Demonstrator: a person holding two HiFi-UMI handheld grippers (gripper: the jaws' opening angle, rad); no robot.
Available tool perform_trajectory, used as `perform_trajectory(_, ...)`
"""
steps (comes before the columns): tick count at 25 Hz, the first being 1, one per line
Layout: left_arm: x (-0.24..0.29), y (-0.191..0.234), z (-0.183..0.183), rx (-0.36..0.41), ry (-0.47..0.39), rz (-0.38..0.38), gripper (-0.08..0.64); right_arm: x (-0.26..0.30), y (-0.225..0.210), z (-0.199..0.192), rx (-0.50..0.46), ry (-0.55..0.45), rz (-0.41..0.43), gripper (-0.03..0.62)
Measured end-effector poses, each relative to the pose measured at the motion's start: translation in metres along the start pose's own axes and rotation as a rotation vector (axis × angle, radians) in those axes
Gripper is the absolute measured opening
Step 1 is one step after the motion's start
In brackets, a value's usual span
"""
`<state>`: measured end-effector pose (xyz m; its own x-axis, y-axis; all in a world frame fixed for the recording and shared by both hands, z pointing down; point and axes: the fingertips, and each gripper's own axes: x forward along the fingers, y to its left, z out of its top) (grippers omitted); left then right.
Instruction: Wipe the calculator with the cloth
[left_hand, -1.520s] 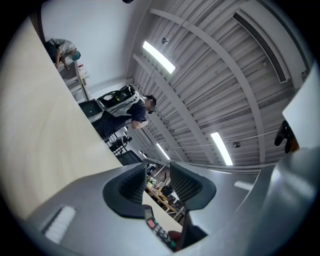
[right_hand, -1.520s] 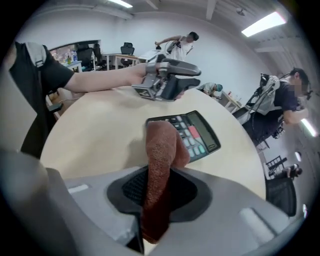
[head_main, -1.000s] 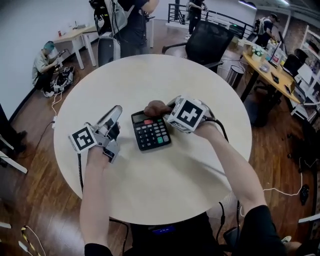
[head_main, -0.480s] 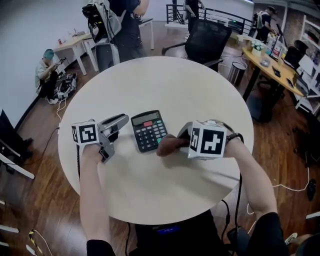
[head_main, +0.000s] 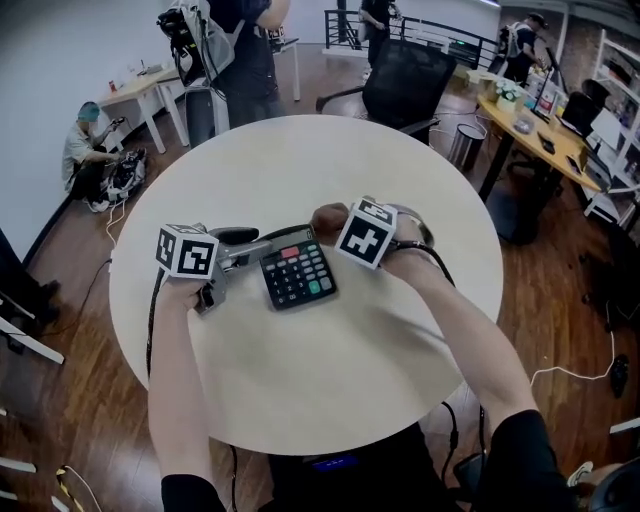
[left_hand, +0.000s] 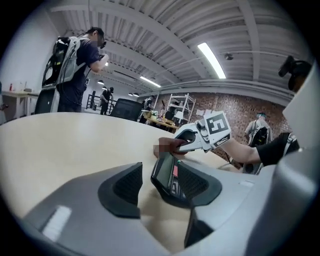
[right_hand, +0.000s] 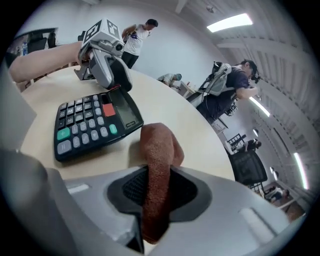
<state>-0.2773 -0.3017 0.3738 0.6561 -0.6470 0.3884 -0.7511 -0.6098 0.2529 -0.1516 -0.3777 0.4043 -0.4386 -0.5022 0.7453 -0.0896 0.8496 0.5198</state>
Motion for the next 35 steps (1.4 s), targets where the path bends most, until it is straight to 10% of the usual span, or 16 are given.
perform_trajectory(13,0.010,-0.001,-0.001,0.137,0.028,0.126,0.155,-0.057,0.097,-0.021,-0.574,-0.047,0.162,0.089)
perform_trajectory(16,0.010,-0.002,0.003,0.143,0.022,0.137,0.155,-0.077,0.098,-0.022,-0.525,-0.087,0.220,0.089)
perform_trajectory(21,0.008,-0.001,-0.002,0.158,0.011,0.169,0.155,-0.049,0.044,-0.020,-0.302,0.014,0.036,0.089)
perform_trajectory(35,0.013,-0.001,-0.003,0.175,0.014,0.236,0.175,-0.115,0.198,0.018,-0.616,-0.163,0.218,0.089)
